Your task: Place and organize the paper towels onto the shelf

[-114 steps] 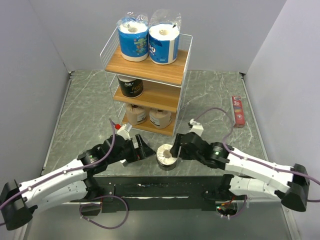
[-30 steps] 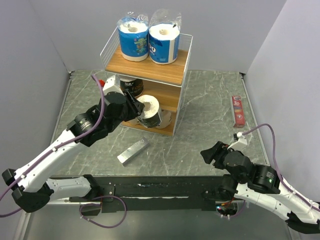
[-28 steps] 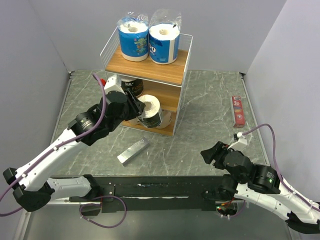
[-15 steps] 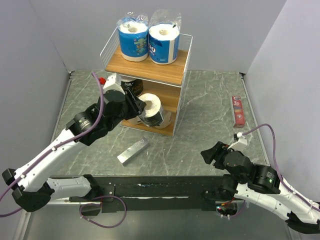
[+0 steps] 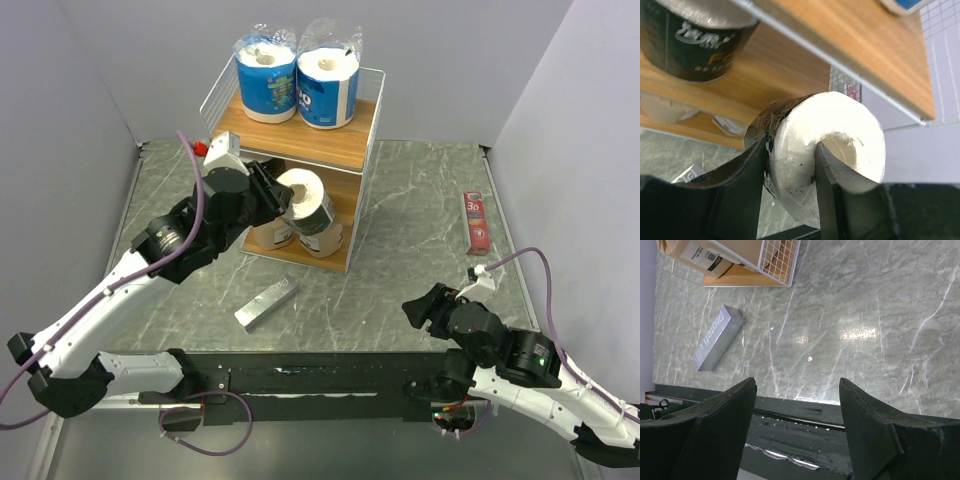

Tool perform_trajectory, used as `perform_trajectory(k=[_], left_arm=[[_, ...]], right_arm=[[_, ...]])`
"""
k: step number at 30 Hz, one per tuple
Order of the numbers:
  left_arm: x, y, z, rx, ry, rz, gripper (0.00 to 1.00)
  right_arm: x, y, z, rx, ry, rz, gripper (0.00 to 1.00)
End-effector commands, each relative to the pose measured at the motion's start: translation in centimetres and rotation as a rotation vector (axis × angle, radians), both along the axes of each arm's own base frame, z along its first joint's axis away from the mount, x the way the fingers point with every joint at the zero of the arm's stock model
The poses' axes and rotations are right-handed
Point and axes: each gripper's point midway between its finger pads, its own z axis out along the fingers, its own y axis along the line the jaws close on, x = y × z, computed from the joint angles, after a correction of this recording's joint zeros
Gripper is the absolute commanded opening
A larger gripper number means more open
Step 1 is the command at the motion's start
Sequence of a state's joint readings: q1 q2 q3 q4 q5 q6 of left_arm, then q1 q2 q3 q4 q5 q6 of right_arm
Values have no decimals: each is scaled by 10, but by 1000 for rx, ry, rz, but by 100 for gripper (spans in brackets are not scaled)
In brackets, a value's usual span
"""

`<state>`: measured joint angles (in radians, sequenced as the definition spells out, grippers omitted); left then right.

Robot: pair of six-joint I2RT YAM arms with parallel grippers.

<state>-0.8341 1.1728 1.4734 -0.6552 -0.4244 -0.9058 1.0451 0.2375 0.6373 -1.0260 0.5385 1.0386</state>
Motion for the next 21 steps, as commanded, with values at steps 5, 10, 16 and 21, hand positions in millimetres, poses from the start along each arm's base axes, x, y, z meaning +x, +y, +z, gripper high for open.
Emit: perform_trajectory(k=[5,10,16,21], left_arm=[[30,-14,34,-53,-81,67,41],[37,-17,32,-67,-85,87,43],[45,-18,22,-97,-92,131,45],[48,-15,23,-123,-112,153,49]], right_arm=[[4,-2,21,33,-42,-18,75],[3,-3,24,42,-46,-20,75],[4,0,24,56,-48,-14,75],[3,0,23,47,-38,-12,75]])
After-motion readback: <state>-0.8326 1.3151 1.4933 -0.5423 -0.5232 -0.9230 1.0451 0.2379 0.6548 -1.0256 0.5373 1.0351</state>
